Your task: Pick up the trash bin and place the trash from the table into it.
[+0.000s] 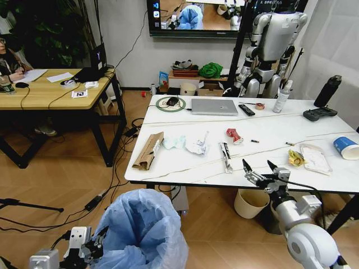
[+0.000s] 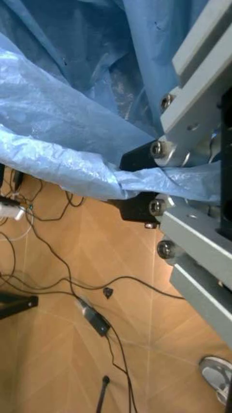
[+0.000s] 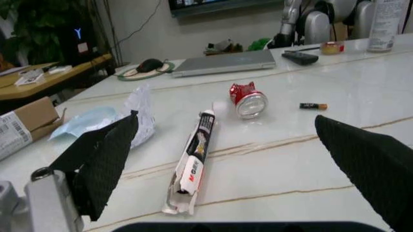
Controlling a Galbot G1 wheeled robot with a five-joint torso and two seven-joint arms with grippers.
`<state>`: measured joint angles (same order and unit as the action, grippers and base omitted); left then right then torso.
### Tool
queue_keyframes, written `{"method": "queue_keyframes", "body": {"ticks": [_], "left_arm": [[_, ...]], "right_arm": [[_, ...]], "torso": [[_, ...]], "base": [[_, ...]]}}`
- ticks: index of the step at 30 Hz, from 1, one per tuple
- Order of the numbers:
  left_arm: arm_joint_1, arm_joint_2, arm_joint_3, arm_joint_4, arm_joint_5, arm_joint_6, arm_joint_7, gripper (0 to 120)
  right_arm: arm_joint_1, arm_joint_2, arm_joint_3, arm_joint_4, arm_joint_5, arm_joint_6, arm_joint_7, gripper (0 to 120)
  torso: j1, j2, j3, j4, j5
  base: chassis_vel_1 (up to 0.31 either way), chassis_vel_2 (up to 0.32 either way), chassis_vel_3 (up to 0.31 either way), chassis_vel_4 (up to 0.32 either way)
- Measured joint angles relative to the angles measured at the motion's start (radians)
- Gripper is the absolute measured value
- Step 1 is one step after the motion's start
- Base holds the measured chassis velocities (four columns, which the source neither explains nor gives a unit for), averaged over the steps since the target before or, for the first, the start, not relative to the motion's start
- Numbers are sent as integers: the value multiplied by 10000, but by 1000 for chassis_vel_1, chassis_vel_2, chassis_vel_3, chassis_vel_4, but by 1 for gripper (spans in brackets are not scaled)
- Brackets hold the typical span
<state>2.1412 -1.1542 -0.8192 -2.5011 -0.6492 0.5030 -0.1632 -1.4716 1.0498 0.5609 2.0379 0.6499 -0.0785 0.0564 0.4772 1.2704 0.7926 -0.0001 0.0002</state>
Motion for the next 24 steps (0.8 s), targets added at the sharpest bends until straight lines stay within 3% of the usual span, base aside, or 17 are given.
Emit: {"method": "queue_keyframes", "body": {"ticks": [8,24], "left_arm": [[73,-195,-25,0,46,-1,-96,0],[141,-304,-48,0,166,-39,-163,0]], "right_arm": [[696,-86,-589,-632,325,-400,-36,100],[1914,636,-1760,-2458,-704,-529,-154,100]], "torso": [[-2,-5,-3,0,-2],[-4,-9,-6,-1,-4]], "base": [[0,0,0,0],[0,0,0,0]]}}
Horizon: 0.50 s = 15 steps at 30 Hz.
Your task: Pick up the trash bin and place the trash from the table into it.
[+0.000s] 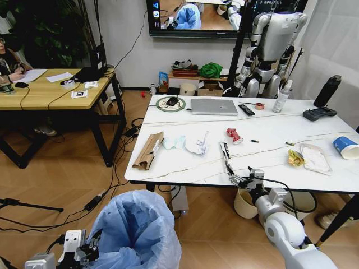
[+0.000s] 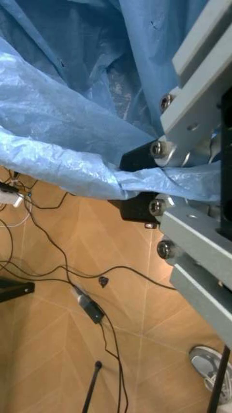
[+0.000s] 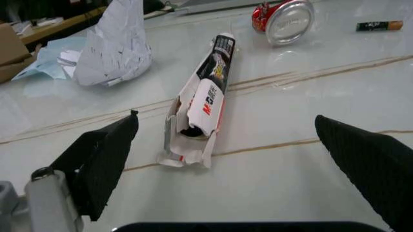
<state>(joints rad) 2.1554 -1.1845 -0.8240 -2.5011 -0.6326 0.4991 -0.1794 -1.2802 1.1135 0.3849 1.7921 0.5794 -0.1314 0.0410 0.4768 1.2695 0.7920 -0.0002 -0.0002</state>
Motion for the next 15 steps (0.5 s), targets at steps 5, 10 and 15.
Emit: {"method": "queue_keyframes", "body": {"ticks": [5,10,15], "left_arm": [[-18,-113,26,0,92,3,3,0],[-8,-145,6,2,108,3,12,0],[23,-193,9,6,166,2,23,0]], "right_arm": [[594,176,-314,-602,-13,-30,-19,100],[1010,273,-466,-1049,-18,6,-36,100],[1258,386,-529,-1320,-28,30,-68,100]], "torso": [[0,-2,-1,1,0],[-2,-1,-4,0,-4],[-3,0,-5,-1,-6]], "base": [[0,0,0,0],[0,0,0,0],[0,0,0,0]]}}
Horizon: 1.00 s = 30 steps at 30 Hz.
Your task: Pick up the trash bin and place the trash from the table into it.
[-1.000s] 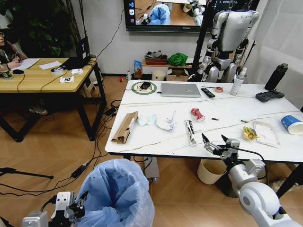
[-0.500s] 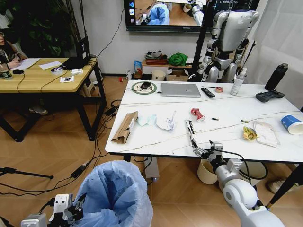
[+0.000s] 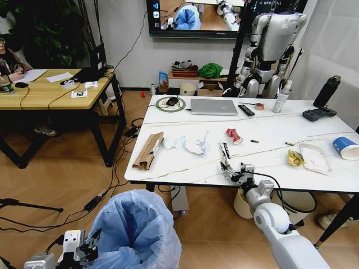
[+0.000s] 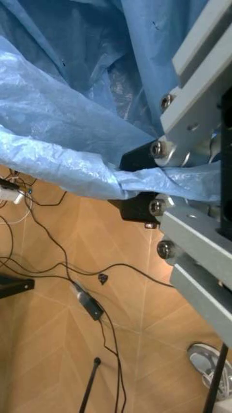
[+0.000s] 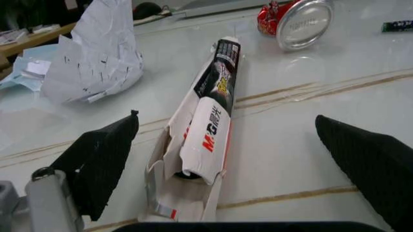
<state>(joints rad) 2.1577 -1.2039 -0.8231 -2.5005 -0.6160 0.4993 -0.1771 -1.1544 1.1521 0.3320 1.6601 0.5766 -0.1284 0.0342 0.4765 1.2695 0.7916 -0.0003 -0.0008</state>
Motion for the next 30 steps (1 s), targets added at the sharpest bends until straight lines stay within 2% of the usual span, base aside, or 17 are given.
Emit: {"method": "queue_keyframes", "body": {"ticks": [11,20,30], "left_arm": [[-7,9,17,4,8,-12,26,0],[-51,38,26,5,-15,-28,43,0],[-77,33,41,5,-21,-30,48,0]], "right_arm": [[101,-98,-66,-82,-411,-15,-17,100],[-229,-558,-166,1250,-790,-868,254,100],[-110,-666,-282,984,-1186,-1010,301,100]], "torso": [[1,-6,3,5,12],[3,-8,5,3,11],[3,-7,3,2,10]], "base": [[0,0,0,0],[0,0,0,0],[0,0,0,0]]}}
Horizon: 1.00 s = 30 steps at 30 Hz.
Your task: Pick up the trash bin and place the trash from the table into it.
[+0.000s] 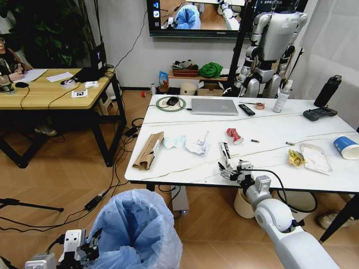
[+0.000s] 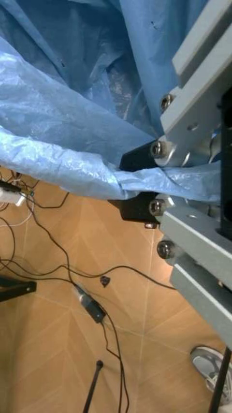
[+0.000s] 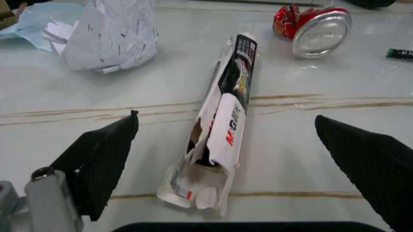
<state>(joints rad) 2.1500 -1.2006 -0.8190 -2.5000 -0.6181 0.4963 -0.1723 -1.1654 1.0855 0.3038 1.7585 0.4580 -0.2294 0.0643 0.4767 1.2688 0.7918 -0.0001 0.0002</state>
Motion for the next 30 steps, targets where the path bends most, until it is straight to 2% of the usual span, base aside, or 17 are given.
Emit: {"method": "queue_keyframes", "body": {"ticks": [7,11,12,13,16,19,21,25,27,30], "left_arm": [[-23,-3,9,0,0,-4,3,0],[-22,-4,16,1,3,-6,4,0],[-21,-4,16,0,3,-6,4,0],[-21,0,16,0,4,-9,6,0],[-20,5,16,0,3,-9,7,0],[-20,11,16,0,6,-11,9,0],[-20,12,17,0,7,-12,9,0],[-20,34,15,1,10,-13,9,0],[-21,35,14,0,11,-13,10,0],[-24,47,13,0,10,-13,9,0]], "right_arm": [[130,99,-48,-229,-75,-1,4,99],[147,88,-54,-380,-139,-4,4,84],[148,88,-54,-390,-140,-3,4,84],[156,89,-51,-449,-140,7,-3,74],[164,92,-38,-488,-140,17,-7,67],[193,108,-29,-530,-138,23,-15,52],[200,113,-29,-538,-136,23,-18,49],[247,142,-29,-611,-130,25,-27,32],[251,142,-28,-620,-129,25,-28,28],[275,142,-18,-661,-121,29,-36,16]], "torso": [[-1,1,0,1,0],[-1,1,0,0,0],[-1,1,0,0,0],[-2,3,-2,1,-1],[-2,3,-2,1,-2],[-2,3,-2,1,-2],[-2,3,-2,1,-2],[-2,3,-2,1,-2],[-2,3,-2,1,-2],[-2,3,-2,0,-3]], "base": [[0,0,0,0],[0,0,0,0],[0,0,0,0],[0,0,0,0],[0,0,0,0],[0,0,0,0],[0,0,0,0],[0,0,0,0],[0,0,0,0],[0,0,0,0]]}}
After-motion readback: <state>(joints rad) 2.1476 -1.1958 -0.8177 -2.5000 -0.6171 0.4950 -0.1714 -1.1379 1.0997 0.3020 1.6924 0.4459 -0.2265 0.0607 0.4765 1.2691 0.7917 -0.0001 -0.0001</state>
